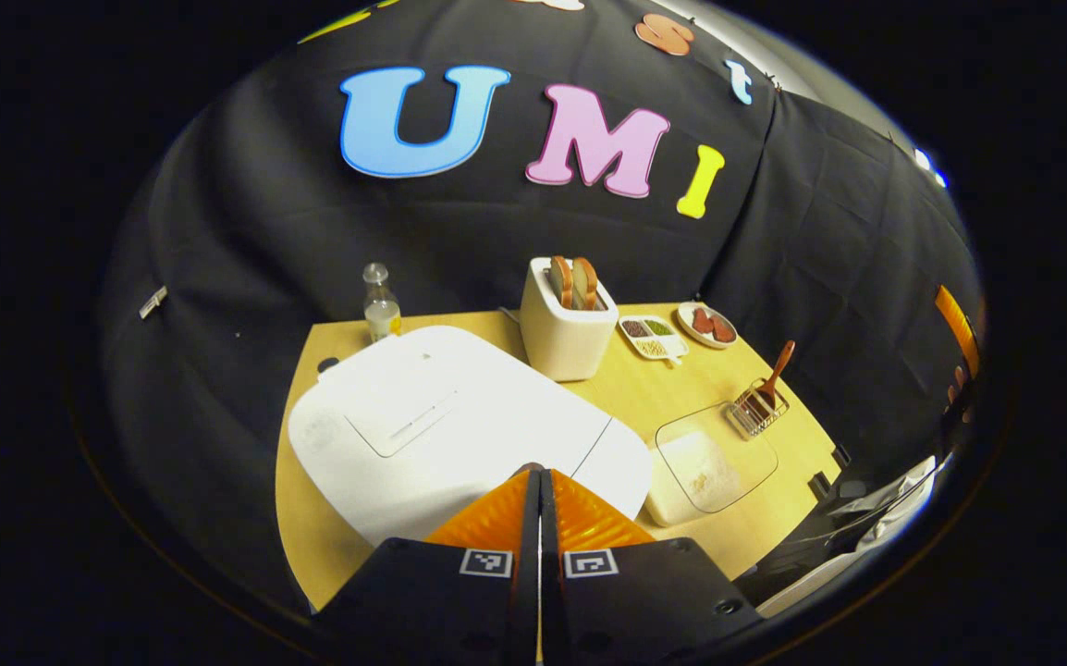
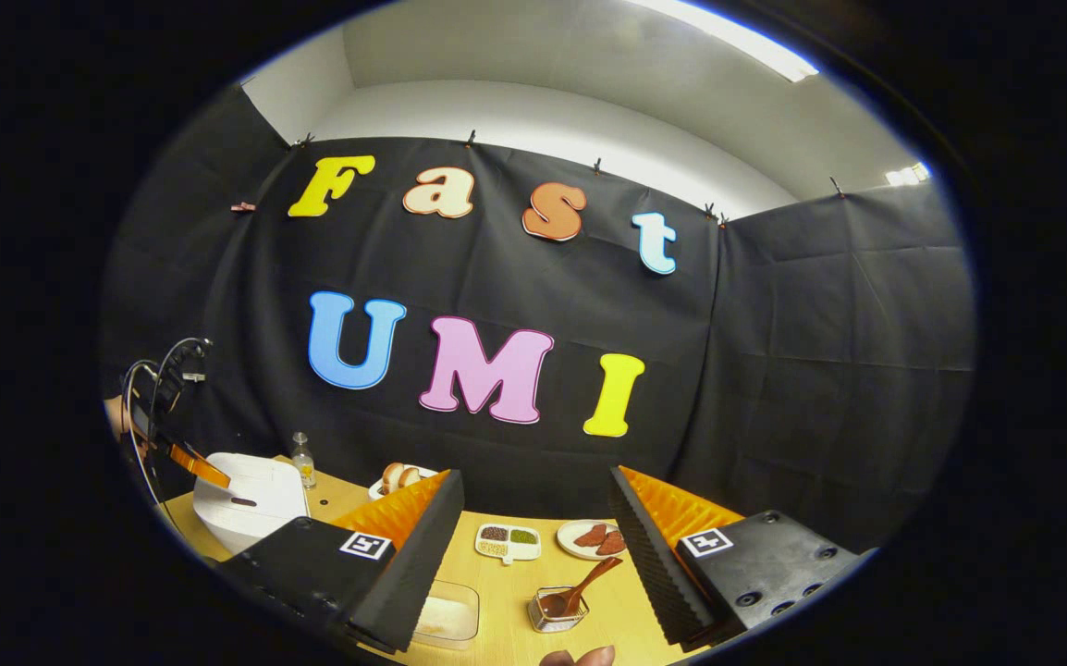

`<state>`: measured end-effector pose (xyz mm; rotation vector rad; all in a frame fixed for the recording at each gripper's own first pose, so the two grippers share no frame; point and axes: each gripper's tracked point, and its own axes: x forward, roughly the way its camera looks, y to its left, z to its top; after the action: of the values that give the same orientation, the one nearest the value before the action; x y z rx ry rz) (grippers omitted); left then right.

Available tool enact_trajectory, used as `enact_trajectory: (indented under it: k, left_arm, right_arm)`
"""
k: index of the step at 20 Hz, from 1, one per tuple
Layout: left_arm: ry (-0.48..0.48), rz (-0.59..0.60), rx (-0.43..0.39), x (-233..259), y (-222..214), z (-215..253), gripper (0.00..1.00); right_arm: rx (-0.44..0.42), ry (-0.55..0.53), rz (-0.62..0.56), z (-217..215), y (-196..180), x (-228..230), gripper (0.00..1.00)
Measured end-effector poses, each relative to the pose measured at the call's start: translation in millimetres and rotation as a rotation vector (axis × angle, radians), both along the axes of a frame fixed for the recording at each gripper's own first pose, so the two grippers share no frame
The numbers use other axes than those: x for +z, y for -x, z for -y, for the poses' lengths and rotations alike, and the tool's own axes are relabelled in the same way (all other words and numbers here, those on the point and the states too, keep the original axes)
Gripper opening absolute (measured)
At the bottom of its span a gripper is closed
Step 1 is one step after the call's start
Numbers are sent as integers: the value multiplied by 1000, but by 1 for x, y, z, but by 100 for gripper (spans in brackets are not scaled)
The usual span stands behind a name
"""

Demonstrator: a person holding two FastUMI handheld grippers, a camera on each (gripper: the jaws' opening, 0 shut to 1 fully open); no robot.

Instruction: Close the left gripper, press the button to open the rice cooker; take a wooden spoon from the chopstick holder with the right hand, scoop a spoonful of rice and pour it into the rice cooker, then put the wooden spoon back into the chopstick holder.

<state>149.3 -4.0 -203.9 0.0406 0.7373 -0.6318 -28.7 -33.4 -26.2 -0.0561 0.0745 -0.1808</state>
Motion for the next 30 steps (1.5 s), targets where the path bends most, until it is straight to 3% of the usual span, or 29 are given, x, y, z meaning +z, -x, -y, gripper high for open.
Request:
enact_trajectory:
  k: [5, 15, 20, 22, 23, 24, 25, 26, 29, 30]
  left_arm:
    - [-44, -21, -42, -24, -24, 14, 7]
    - [-137, -7, -99, -36, -24, 17, 7]
    - [-102, 240, -17, 20, -41, 8, 7]
    - [-78, 415, 97, 62, -61, -8, 10]
    - [-72, 516, 195, 85, -73, -23, 11]
    - [-60, 598, 273, 111, -78, -39, 20]
    - [-38, 657, 332, 132, -80, -52, 51]
    - [-2, 709, 366, 145, -71, -58, 56]
    - [61, 792, 413, 167, -56, -66, 91]
    - [77, 825, 444, 172, -52, -72, 96]
  right_arm:
    - [-43, 31, -28, 6, 6, -11, 98]
    - [-97, 26, -65, 15, 16, -24, 97]
    - [-114, 28, -61, 22, 25, -21, 97]
    - [-115, 28, -64, 24, 29, -21, 97]
    - [-115, 31, -63, 25, 31, -20, 97]
    - [-115, 34, -61, 25, 33, -19, 98]
    - [-112, 36, -60, 25, 34, -18, 97]
    - [-111, 39, -60, 24, 35, -17, 98]
    - [-106, 38, -63, 24, 39, -18, 98]
    - [-101, 36, -62, 24, 40, -19, 97]
